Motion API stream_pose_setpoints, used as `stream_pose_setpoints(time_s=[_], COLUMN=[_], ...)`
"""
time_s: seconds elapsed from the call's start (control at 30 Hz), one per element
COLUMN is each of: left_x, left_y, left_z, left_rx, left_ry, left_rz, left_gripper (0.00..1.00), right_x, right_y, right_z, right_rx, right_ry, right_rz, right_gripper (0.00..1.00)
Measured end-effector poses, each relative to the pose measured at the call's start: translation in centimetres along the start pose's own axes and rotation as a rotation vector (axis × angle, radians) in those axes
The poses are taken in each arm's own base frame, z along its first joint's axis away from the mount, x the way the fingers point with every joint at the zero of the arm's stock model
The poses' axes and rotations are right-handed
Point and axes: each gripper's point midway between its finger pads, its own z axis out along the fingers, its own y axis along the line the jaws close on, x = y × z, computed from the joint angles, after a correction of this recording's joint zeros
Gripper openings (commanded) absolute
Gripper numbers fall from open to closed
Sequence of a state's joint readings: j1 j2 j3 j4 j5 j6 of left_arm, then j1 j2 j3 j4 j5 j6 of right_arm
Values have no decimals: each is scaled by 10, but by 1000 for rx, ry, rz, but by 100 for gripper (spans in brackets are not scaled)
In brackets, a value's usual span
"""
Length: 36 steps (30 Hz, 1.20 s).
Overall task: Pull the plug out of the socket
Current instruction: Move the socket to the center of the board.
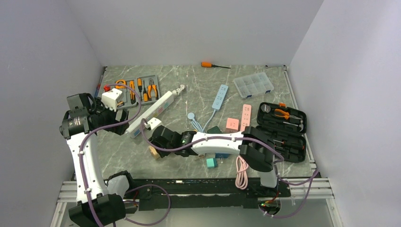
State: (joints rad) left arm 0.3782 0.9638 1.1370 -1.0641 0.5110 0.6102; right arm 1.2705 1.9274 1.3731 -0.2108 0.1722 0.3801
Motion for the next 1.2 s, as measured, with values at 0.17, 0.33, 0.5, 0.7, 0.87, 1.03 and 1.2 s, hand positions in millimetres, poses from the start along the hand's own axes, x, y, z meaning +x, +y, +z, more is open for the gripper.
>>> stream_pose_setpoints(time_s=[0.17, 0.33, 0.5, 0.7, 0.87, 1.03, 1.2], left_x=[0, 1, 3, 4, 4, 6, 6], left_y=[0, 0, -1, -2, -2, -3, -5], left_z=[0, 0, -1, -1, -1, -1, -2], left_rx=[-1, 1, 6, 10, 11, 15, 23], left_ry=[1, 5, 11, 13, 16, 21, 23], left_rz=[5, 11, 18, 15, 17, 17, 13], left_gripper=[99, 99, 99, 99, 99, 99, 99], right_x=[-24, -27, -50, -94, -81, -52, -48], right_y=[15, 7, -53, -125, -114, -105, -103], right_z=[4, 7, 3, 3, 28, 41, 42], right_rx=[-39, -43, -30, 54, 35, 21, 33], right_ry=[-34, -23, -43, -114, -85, -20, -14], right_rz=[-19, -50, -9, 49, 29, 14, 1], right_gripper=[48, 87, 92, 77, 56, 43, 34])
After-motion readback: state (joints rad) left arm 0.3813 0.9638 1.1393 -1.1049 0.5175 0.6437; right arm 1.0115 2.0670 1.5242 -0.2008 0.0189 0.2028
